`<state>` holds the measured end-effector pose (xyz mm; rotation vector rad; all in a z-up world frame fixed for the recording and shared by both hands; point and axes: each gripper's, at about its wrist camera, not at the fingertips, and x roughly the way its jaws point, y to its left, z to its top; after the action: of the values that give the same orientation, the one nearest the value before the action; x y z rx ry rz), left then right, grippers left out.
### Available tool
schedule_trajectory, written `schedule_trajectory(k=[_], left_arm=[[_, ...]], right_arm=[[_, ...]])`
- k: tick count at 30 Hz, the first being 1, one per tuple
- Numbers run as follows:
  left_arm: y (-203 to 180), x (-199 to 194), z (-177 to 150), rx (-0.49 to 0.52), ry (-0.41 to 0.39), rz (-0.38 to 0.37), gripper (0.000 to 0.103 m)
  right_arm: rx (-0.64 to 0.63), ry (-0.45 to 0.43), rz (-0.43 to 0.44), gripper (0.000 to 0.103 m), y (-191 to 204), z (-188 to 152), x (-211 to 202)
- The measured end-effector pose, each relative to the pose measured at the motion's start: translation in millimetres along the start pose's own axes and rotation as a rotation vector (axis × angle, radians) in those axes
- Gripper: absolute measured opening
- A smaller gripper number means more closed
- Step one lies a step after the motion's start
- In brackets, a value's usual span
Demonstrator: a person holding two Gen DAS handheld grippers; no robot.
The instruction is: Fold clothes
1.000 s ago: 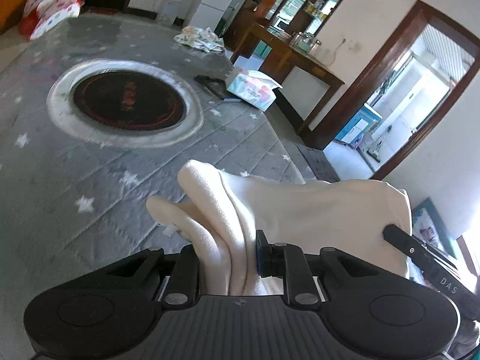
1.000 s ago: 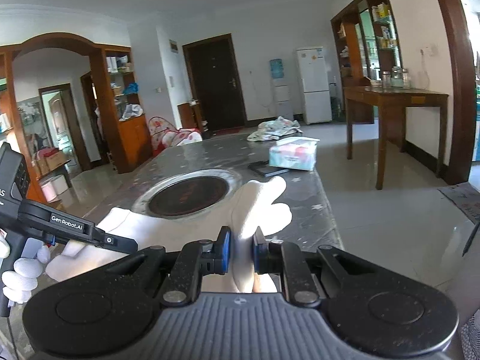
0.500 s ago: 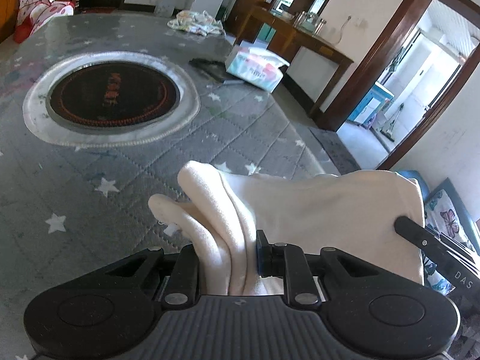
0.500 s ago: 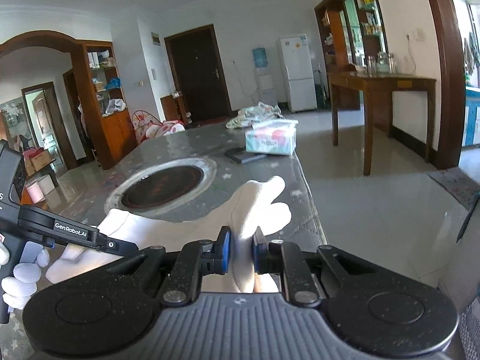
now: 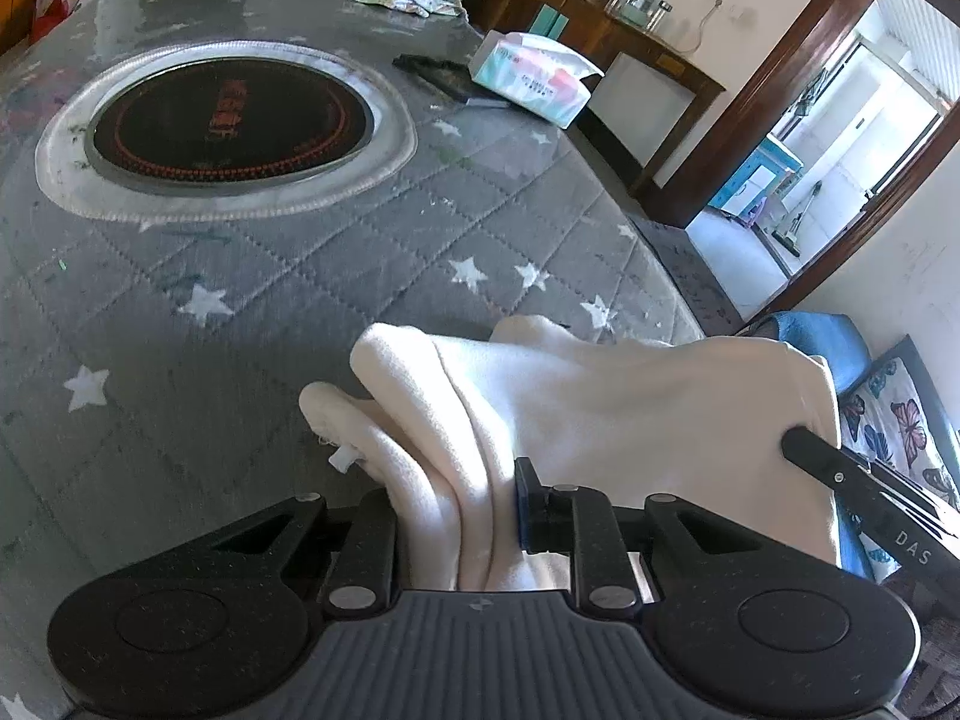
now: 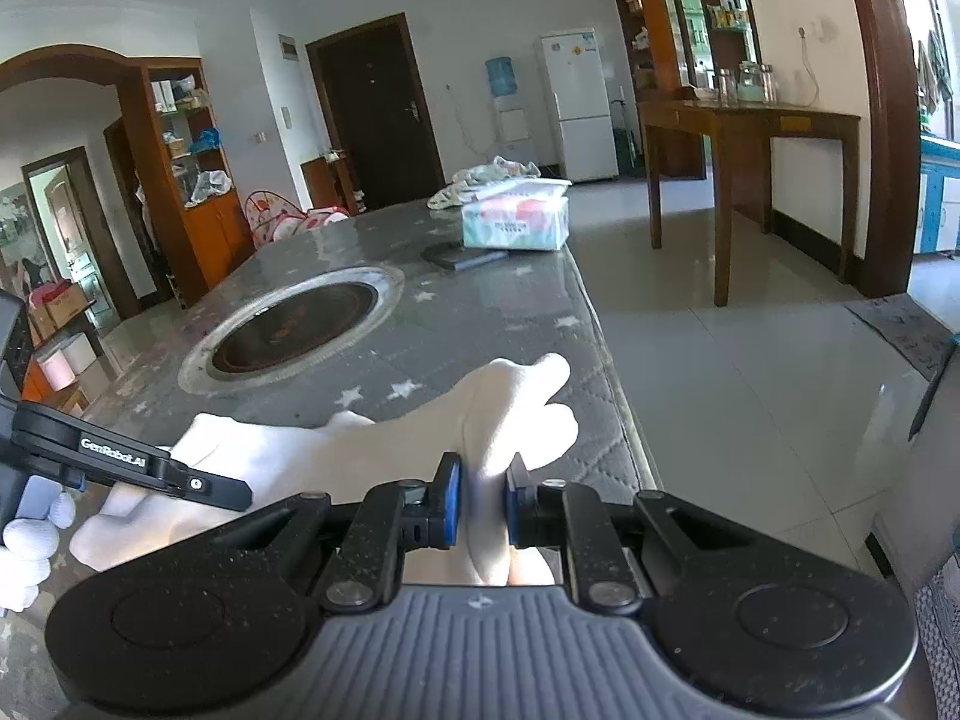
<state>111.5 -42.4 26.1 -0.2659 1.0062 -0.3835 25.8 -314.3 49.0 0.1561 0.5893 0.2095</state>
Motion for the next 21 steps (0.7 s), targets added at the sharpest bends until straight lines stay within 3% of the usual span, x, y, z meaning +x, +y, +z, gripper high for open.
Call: schedule_trajectory(k=[13, 18, 21], left_arm=[[6, -7, -13, 0.002, 0.033, -0.020, 0.023], [8, -12, -18, 0.015, 0.029, -0.015, 0.026], [10, -15, -19, 0.011, 0.022, -0.013, 0.033]], right_arm=[[0.001, 0.040, -0.012, 0.013, -4, -12, 4], [0.014, 0.073, -0.020, 0.014, -5, -22, 7], [0.022, 0.082, -0.029, 0.015, -5, -25, 10]])
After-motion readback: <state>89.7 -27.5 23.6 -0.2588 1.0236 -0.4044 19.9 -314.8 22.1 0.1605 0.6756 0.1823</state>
